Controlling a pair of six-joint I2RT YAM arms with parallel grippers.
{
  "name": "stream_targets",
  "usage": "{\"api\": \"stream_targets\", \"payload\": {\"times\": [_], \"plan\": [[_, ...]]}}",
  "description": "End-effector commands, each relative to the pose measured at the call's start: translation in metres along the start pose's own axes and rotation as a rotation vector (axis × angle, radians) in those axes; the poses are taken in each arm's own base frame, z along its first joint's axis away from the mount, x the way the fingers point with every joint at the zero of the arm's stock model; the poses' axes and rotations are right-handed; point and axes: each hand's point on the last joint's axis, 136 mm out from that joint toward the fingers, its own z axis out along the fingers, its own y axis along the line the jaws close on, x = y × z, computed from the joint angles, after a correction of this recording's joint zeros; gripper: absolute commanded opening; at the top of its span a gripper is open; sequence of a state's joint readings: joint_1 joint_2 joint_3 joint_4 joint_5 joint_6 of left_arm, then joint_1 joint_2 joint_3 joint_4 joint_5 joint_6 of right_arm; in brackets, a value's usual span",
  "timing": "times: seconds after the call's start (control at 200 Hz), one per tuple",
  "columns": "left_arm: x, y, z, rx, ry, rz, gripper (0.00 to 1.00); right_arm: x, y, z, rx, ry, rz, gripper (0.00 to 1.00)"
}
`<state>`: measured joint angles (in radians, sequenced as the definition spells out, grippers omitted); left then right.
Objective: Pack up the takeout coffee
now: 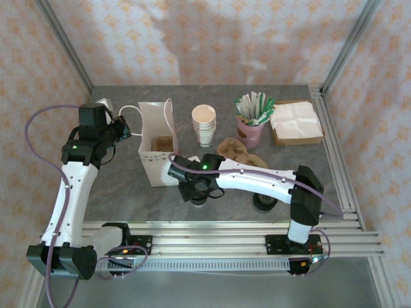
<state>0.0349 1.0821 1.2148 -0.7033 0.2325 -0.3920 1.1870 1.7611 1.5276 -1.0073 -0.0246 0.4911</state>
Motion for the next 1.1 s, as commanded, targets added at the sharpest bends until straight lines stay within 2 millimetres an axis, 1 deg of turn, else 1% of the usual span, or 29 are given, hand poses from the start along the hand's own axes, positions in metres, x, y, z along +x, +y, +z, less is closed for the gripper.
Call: {"api": "stream_targets", "payload": {"times": [0.0, 0.13, 0.475, 0.646, 0.806, 0.971, 1.091], "plan": [[0.005, 0.001, -0.002, 0.009, 0.011, 0.0, 0.04, -0.004, -0.002, 0.001, 0.033, -0.014, 0.004, 0.8], [0.006, 0.001, -0.001, 0.011, 0.015, 0.001, 0.03, -0.006, -0.001, 0.002, 0.033, -0.023, 0.009, 0.78], [0.007, 0.0, -0.001, 0.019, 0.02, 0.0, 0.03, 0.001, -0.003, 0.013, 0.039, 0.0, 0.018, 0.75], [0.007, 0.0, -0.001, 0.017, 0.019, 0.001, 0.03, 0.004, -0.004, 0.017, 0.046, 0.013, 0.015, 0.76], [0.007, 0.001, -0.001, 0.017, 0.019, -0.002, 0.03, 0.006, -0.003, 0.021, 0.047, 0.021, 0.014, 0.79], [0.006, 0.0, -0.001, 0.021, 0.018, -0.004, 0.03, 0.007, -0.003, 0.024, 0.05, 0.028, 0.016, 0.79], [0.007, -0.001, -0.001, 0.022, 0.019, -0.004, 0.02, 0.009, -0.005, 0.026, 0.061, 0.028, 0.017, 0.77]]}}
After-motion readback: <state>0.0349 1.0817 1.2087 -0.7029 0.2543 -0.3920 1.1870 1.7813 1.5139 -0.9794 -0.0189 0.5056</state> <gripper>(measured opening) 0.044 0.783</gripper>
